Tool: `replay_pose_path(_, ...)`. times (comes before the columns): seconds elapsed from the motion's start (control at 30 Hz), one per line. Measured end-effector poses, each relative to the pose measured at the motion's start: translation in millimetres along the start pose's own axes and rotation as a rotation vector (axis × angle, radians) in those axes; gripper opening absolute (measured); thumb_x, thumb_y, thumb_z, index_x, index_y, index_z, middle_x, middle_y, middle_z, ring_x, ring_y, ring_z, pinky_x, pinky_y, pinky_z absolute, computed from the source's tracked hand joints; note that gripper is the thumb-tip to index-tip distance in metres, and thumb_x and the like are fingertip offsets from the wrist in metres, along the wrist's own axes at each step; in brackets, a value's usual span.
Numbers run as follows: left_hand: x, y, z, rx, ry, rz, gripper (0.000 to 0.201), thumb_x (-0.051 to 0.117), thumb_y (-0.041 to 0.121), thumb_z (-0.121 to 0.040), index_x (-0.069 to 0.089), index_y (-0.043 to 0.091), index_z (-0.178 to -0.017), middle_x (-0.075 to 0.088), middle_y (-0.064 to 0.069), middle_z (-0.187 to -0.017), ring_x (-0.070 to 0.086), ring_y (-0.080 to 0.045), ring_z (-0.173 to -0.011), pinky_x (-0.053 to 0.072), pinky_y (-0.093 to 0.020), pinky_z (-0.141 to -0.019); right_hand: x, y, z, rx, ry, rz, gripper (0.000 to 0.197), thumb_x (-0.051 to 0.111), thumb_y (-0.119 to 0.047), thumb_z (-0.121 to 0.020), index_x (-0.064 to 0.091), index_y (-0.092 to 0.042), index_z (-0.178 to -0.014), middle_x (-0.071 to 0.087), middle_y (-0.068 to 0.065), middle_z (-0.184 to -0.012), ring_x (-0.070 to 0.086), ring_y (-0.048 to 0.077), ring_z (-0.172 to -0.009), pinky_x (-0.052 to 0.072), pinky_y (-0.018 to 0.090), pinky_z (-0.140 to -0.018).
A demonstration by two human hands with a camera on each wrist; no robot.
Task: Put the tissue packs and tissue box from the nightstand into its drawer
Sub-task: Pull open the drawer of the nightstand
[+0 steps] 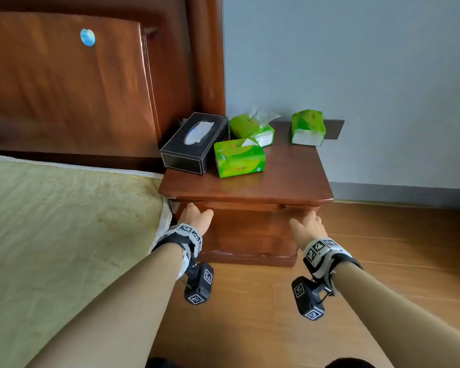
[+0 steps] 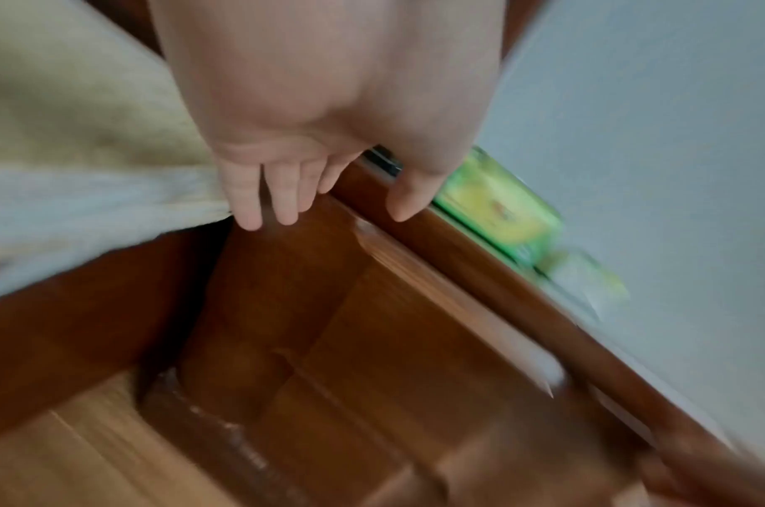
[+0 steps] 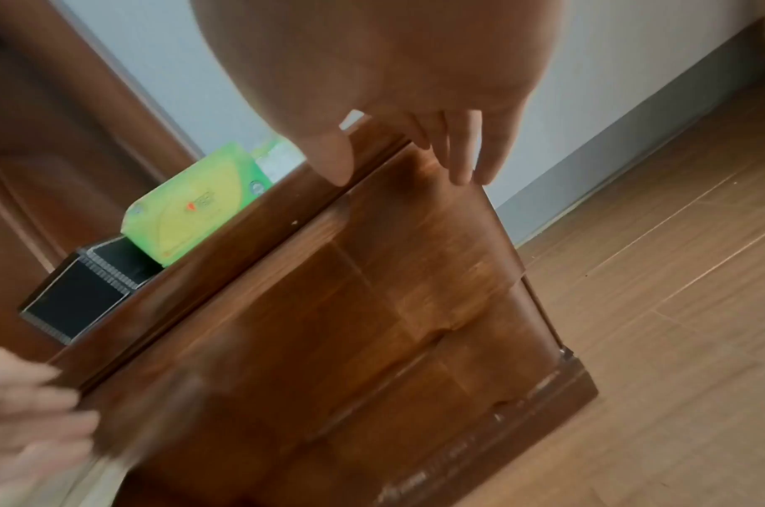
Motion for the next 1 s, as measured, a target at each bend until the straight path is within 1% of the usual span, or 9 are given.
replay_pose_path(0.1,3,-19,-32,-0.051,0.094,0.196,0.073,0.06,0.028,-0.087,0.028,-0.003,-0.145,0.04,-0.022,-0.149,0.044,-0.04,-0.132,0.035,-0.047,-0.109,9,7,-24,0.069,0.15,-0.188,0.067,0.055,-0.033,-0.088,0.031,0.001,-0.14,0.038,0.023,-0.144,0.044,0.042,-0.129,0.036,0.048,-0.105)
replay_pose_path(0.2,6,-34,-60,-0.052,0.18,0.25,0.084,0.061,0.033,-0.079,0.025,-0.003,-0.146,0.04,-0.021,-0.148,0.046,-0.042,-0.131,0.035,-0.05,-0.11,19,16,-44,0.081,0.265,-0.29,0.065,0.059,-0.029,-0.086,0.033,0.002,-0.137,0.039,0.026,-0.143,0.043,0.045,-0.129,0.034,0.047,-0.105)
replay_pose_path(0.3,6,-49,-82,-0.005,0.251,0.287,0.083,0.061,0.03,-0.072,0.032,0.007,-0.145,0.049,-0.02,-0.142,0.051,-0.042,-0.125,0.038,-0.052,-0.108,22,23,-56,0.032,0.324,-0.356,0.066,0.06,-0.028,-0.082,0.036,0.0,-0.136,0.044,0.025,-0.141,0.048,0.044,-0.126,0.038,0.049,-0.106)
replay_pose_path(0.4,7,-62,-99,0.019,0.209,0.377,0.09,0.061,0.018,-0.07,0.024,0.015,-0.152,0.041,-0.015,-0.151,0.047,-0.039,-0.132,0.036,-0.052,-0.111,21,27,-59,0.023,0.322,-0.406,0.065,0.059,-0.026,-0.079,0.037,-0.003,-0.136,0.048,0.02,-0.138,0.054,0.043,-0.118,0.042,0.049,-0.103)
replay_pose_path(0.5,16,-73,-123,0.037,0.164,0.441,0.102,0.058,0.018,-0.06,0.017,0.028,-0.153,0.036,-0.009,-0.154,0.05,-0.04,-0.129,0.045,-0.055,-0.104,23,26,-61,0.029,0.319,-0.432,0.065,0.06,-0.02,-0.079,0.035,-0.003,-0.136,0.048,0.019,-0.137,0.055,0.042,-0.116,0.044,0.046,-0.099)
replay_pose_path(0.57,24,-79,-144,0.035,0.188,0.438,0.1,0.057,0.017,-0.061,0.017,0.028,-0.152,0.035,-0.009,-0.155,0.052,-0.04,-0.128,0.047,-0.054,-0.103,23,24,-63,0.025,0.32,-0.445,0.066,0.062,-0.019,-0.076,0.037,-0.003,-0.135,0.049,0.019,-0.136,0.056,0.041,-0.114,0.045,0.045,-0.097)
replay_pose_path(0.77,10,-61,-100,0.039,0.272,0.328,0.082,0.054,0.017,-0.074,0.023,0.011,-0.15,0.043,-0.018,-0.148,0.05,-0.042,-0.128,0.039,-0.052,-0.109,21,28,-60,0.034,0.346,-0.369,0.063,0.062,-0.024,-0.081,0.035,0.0,-0.133,0.042,0.022,-0.14,0.052,0.044,-0.117,0.042,0.045,-0.097)
replay_pose_path(0.9,16,-64,-117,-0.006,0.245,0.413,0.077,0.045,0.01,-0.071,0.026,0.017,-0.145,0.038,-0.02,-0.147,0.051,-0.05,-0.122,0.05,-0.059,-0.097,20,29,-55,0.047,0.327,-0.312,0.064,0.059,-0.029,-0.085,0.033,0.001,-0.135,0.04,0.022,-0.142,0.051,0.043,-0.119,0.039,0.044,-0.095)
replay_pose_path(1.0,11,-65,-112,-0.012,0.207,0.403,0.076,0.044,-0.002,-0.079,0.023,0.017,-0.149,0.032,-0.018,-0.152,0.045,-0.048,-0.13,0.048,-0.06,-0.1,17,34,-51,0.053,0.31,-0.29,0.065,0.059,-0.031,-0.084,0.033,0.002,-0.133,0.043,0.022,-0.14,0.053,0.043,-0.116,0.041,0.045,-0.095)
Point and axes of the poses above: each hand's wrist, its own z-axis away from the middle knuckle, its own x-axis out of the palm, y = z × x, the point moved 3 cm from there along -z, towards the middle knuckle
